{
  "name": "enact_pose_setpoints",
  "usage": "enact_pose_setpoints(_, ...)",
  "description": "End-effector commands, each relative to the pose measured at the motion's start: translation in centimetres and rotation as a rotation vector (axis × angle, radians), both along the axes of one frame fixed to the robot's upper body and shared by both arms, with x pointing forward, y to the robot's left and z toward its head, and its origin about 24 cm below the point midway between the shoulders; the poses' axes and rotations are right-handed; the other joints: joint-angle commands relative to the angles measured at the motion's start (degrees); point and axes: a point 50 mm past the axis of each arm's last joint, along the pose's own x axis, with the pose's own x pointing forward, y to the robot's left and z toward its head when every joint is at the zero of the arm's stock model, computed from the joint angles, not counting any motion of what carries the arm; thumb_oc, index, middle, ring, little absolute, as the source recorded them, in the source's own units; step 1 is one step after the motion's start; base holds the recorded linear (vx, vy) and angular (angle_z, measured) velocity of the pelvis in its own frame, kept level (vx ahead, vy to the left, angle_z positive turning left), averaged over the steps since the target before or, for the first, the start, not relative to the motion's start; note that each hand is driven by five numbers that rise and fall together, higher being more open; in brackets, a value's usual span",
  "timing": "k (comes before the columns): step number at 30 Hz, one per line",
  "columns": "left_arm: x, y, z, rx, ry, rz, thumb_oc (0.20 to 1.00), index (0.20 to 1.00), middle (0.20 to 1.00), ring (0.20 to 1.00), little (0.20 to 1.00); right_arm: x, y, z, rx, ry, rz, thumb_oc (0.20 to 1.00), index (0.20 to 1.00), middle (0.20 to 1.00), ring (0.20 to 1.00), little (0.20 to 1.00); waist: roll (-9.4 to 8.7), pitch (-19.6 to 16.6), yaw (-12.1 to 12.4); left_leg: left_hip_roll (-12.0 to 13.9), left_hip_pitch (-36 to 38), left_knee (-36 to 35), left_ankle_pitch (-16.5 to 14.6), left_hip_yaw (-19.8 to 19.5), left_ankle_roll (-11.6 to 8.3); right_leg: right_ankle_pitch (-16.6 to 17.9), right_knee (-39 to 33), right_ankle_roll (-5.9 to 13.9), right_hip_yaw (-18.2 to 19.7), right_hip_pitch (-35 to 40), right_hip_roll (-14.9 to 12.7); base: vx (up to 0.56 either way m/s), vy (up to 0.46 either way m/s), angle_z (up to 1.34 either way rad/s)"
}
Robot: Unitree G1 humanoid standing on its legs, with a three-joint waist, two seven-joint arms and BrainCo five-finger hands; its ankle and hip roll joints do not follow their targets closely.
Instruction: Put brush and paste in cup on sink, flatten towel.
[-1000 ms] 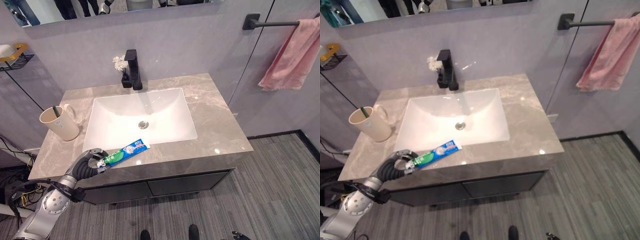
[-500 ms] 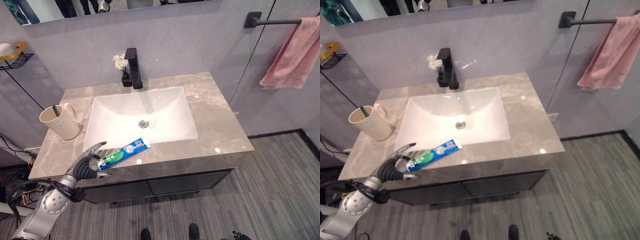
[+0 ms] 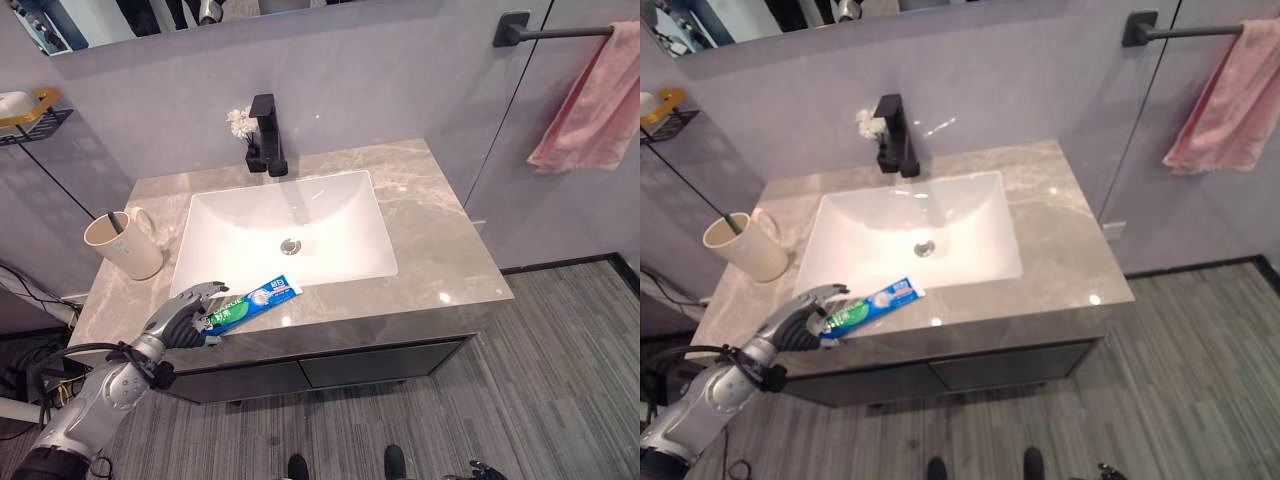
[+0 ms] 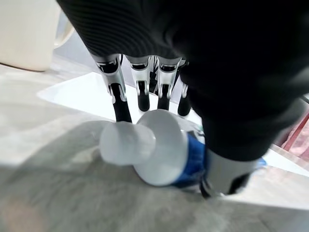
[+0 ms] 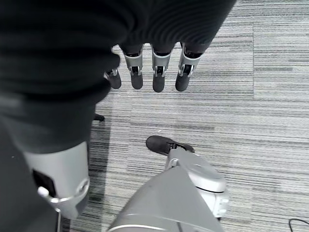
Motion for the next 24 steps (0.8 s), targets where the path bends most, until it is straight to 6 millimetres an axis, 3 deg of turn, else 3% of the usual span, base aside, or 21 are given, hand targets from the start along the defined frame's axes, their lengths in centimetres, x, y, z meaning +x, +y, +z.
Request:
enact_pose_setpoints(1,-3.1,0.5,-5.2,0.116,0.241,-0.001,0.200,0.200,0.200,0.200,0.200,1.7,0.2,0.2,-0.020,-0.046,-0.008,1.000,1.000,1.000,1.000,1.000,-3.20,1.08,-1.23,-0.01,1.58,0.57,-2.65,-2.23,-0.20,1.24,0.43,2.19,-1.08,0.76,-1.97,0.02,-0.006,-0.03)
enact_pose_setpoints(6,-3.3,0.3,-6.2,0.159,0.255,-0.012,0.200,0.200,0.200,0.200,0.200,1.3,0.0,0.2,-0.033,-0.044,-0.050,1.000,1.000,1.000,1.000,1.000,-3.92,0.49,-1.54,0.13,2.40,0.57,-2.91,-2.37,-0.25,1.06,0.43,2.18,-1.22,1.63,-1.87,0.00,0.000,0.00)
enact_pose_setpoints(12,-2.9,0.1,-5.8,0.165,0.206,-0.019,0.200,0.200,0.200,0.200,0.200,0.6,-0.9,0.3,-0.045,-0.062,-0.175,1.000,1.000,1.000,1.000,1.000,-4.69,-0.13,-1.49,0.32,3.14,0.57,-3.21,-2.41,-0.29,0.89,0.43,2.23,-1.38,2.49,-1.83,0.00,0.000,0.00)
enact_pose_setpoints(17,-1.1,0.7,-0.9,0.148,-0.041,0.012,0.200,0.200,0.200,0.200,0.200,-0.9,-3.2,1.0,-0.075,-0.100,-0.425,1.000,1.000,1.000,1.000,1.000,-5.65,-1.40,-1.60,0.55,4.21,0.57,-3.63,-2.57,-0.46,0.72,0.43,2.20,-1.61,3.64,-1.80,0.00,0.000,0.00)
enact_pose_setpoints(18,-0.7,1.0,0.4,0.142,-0.118,0.031,0.200,0.200,0.200,0.200,0.200,-0.8,-4.4,1.6,-0.094,-0.155,-0.541,1.000,1.000,1.000,1.000,1.000,-5.96,-1.48,-1.93,0.62,4.39,0.57,-3.33,-2.51,-0.50,0.96,0.43,2.09,-1.62,3.83,-1.74,0.00,0.000,0.00)
enact_pose_setpoints(20,-0.2,1.1,1.5,0.130,-0.182,0.052,0.200,0.200,0.200,0.200,0.200,-0.7,-5.2,2.0,-0.109,-0.191,-0.598,1.000,1.000,1.000,1.000,1.000,-6.07,-1.80,-2.09,0.67,4.60,0.57,-3.77,-2.56,-0.56,0.61,0.43,2.20,-1.61,4.00,-1.68,0.02,-0.003,0.00)
enact_pose_setpoints(21,0.6,1.1,3.9,0.095,-0.321,0.082,0.200,0.200,0.200,0.200,0.200,-0.3,-6.9,3.1,-0.151,-0.273,-0.703,1.000,1.000,1.000,1.000,1.000,-6.41,-2.32,-2.44,0.78,4.91,0.57,-4.00,-2.56,-0.62,0.47,0.43,2.21,-1.65,4.30,-1.61,0.00,0.000,0.00)
enact_pose_setpoints(24,1.5,0.9,8.0,0.036,-0.567,0.134,0.200,0.200,0.200,0.200,0.200,1.7,-10.2,6.0,-0.271,-0.450,-0.780,1.000,1.000,1.000,1.000,1.000,-6.61,-2.98,-3.28,0.97,5.29,0.57,-4.29,-2.44,-0.68,0.37,0.43,2.17,-1.57,4.69,-1.58,0.00,0.000,0.00)
